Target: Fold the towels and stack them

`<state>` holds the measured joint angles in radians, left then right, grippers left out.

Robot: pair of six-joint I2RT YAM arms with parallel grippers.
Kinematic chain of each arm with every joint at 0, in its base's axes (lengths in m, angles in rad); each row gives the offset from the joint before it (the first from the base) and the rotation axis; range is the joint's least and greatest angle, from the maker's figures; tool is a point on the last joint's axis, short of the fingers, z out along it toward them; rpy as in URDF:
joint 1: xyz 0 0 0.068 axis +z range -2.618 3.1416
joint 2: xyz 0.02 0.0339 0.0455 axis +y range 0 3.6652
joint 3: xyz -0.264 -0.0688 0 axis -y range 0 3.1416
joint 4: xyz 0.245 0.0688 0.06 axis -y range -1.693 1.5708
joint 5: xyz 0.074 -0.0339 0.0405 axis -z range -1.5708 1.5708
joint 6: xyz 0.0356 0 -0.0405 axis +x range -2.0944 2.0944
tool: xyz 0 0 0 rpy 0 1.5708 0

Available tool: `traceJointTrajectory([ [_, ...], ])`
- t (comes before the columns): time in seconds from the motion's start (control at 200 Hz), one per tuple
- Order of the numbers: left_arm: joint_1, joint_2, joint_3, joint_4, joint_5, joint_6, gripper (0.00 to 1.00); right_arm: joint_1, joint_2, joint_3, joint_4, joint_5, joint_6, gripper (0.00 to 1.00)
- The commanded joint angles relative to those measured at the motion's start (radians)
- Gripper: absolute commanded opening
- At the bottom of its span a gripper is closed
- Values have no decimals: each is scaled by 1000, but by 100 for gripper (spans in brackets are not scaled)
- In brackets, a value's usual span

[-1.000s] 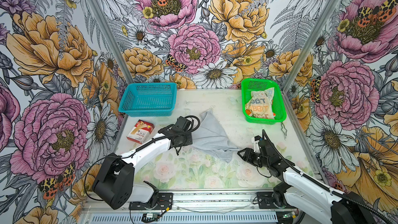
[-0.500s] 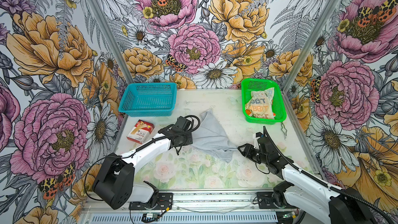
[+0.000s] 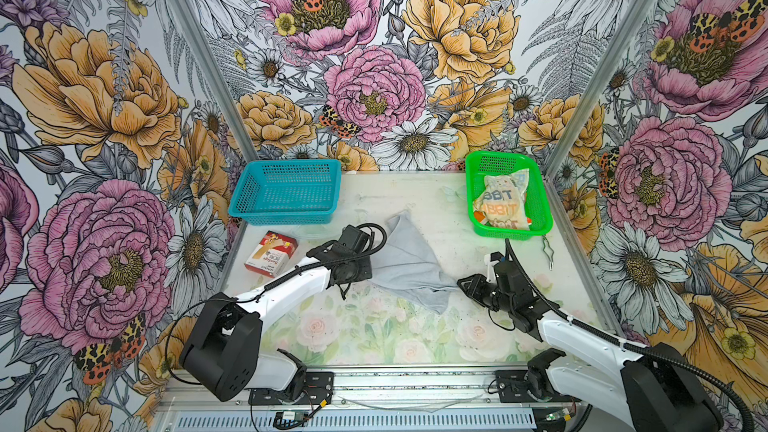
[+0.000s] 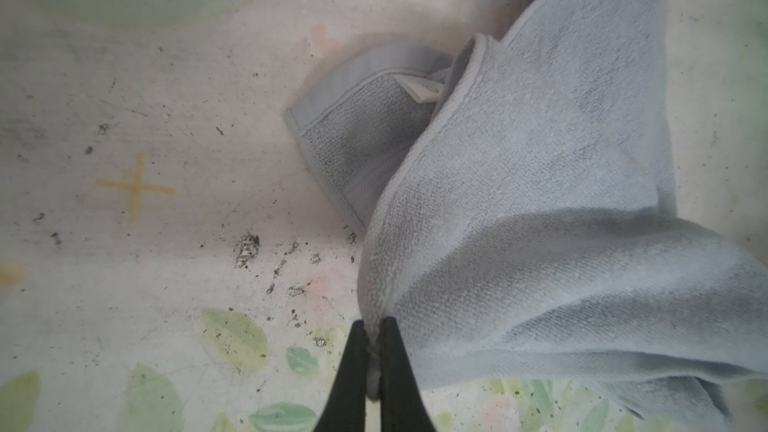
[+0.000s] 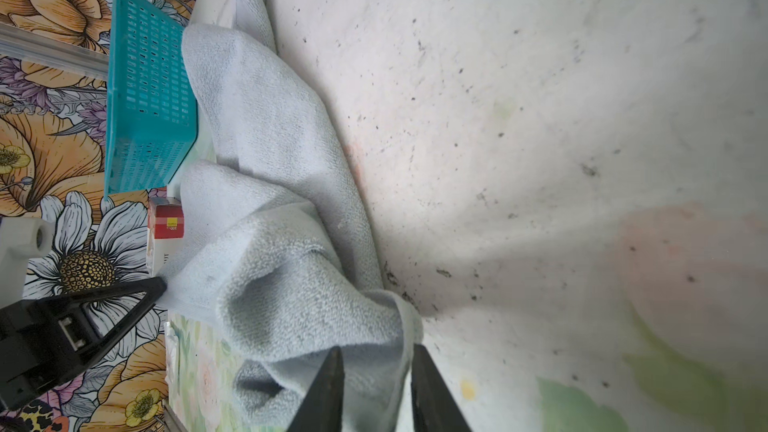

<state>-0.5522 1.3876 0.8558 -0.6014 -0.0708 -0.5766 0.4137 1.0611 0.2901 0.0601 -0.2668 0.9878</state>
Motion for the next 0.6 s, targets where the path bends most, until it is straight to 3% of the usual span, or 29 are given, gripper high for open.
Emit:
traceJointTrajectory([
  [0.0,-4,1,-4,20,7,15,0,10,4,22,32,-21,14,29],
  [0.24,-3,-1,-10,27,10,15,0,22,-65,28,-83,-25,20,30],
  [0.595,-4,3,-9,34,17,22,0,28,-89,12,-95,-36,41,32],
])
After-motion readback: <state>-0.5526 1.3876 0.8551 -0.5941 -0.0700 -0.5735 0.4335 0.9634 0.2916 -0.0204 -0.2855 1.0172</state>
